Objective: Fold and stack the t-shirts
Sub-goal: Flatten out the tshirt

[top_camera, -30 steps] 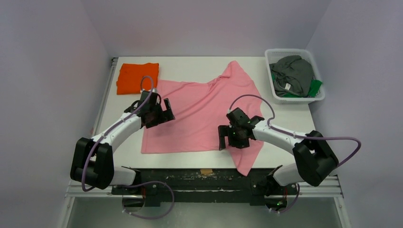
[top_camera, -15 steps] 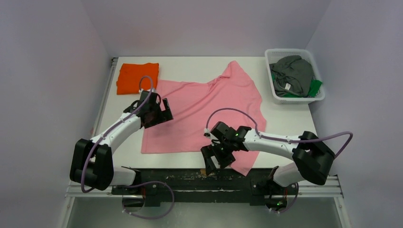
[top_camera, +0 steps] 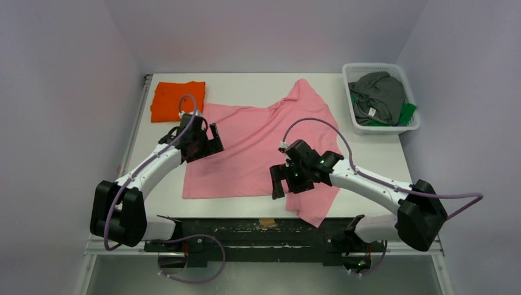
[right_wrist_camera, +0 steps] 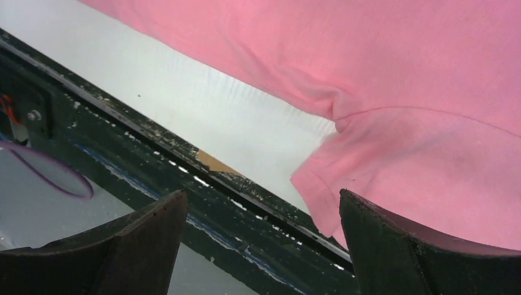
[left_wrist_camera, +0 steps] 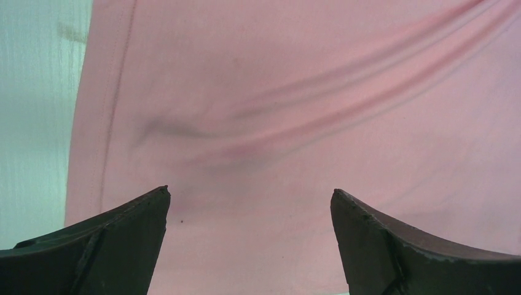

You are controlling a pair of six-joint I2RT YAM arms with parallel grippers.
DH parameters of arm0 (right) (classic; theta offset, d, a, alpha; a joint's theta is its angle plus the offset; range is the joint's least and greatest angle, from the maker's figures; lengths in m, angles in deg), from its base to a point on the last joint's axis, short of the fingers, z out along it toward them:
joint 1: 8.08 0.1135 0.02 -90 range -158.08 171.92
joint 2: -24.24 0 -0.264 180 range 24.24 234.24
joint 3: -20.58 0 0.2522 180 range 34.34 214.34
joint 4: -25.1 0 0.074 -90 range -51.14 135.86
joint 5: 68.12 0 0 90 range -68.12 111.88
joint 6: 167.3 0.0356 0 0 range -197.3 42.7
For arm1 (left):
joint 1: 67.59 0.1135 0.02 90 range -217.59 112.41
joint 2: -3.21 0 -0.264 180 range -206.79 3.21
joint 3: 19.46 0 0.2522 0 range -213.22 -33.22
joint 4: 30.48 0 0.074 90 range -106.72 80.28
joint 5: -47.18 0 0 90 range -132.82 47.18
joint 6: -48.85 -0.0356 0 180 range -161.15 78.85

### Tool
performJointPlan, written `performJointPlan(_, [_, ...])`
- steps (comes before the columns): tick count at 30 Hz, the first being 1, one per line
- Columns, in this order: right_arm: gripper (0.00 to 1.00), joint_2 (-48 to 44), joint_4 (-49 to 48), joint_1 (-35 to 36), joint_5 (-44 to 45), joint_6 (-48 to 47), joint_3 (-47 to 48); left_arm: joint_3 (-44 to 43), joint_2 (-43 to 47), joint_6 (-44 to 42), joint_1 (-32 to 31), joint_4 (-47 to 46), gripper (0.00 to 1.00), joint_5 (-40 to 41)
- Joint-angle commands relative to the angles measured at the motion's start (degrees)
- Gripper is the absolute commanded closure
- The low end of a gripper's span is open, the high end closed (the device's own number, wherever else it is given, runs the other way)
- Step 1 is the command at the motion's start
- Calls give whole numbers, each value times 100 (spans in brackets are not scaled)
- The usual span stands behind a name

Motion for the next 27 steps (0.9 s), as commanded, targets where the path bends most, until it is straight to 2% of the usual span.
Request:
performJointPlan(1, [9, 537, -53, 13, 100, -165, -107, -212, -6, -68, -18, -16, 0, -37])
performJointPlan(5, [10, 1002, -77, 21, 192, -182, -164, -195, 18, -71, -18, -16, 0, -23])
performJointPlan(14, [11, 1621, -1054, 514, -1059, -341, -290, -275, -134, -81, -17, -43, 0, -62])
performJointPlan(21, [8, 945, -67, 403, 692, -261, 199, -444, -266, -154, -18, -12, 0, -74])
performJointPlan(27, [6, 555, 167, -796, 1060, -143, 494, -1092, -869, -228, 18, 57, 0, -219])
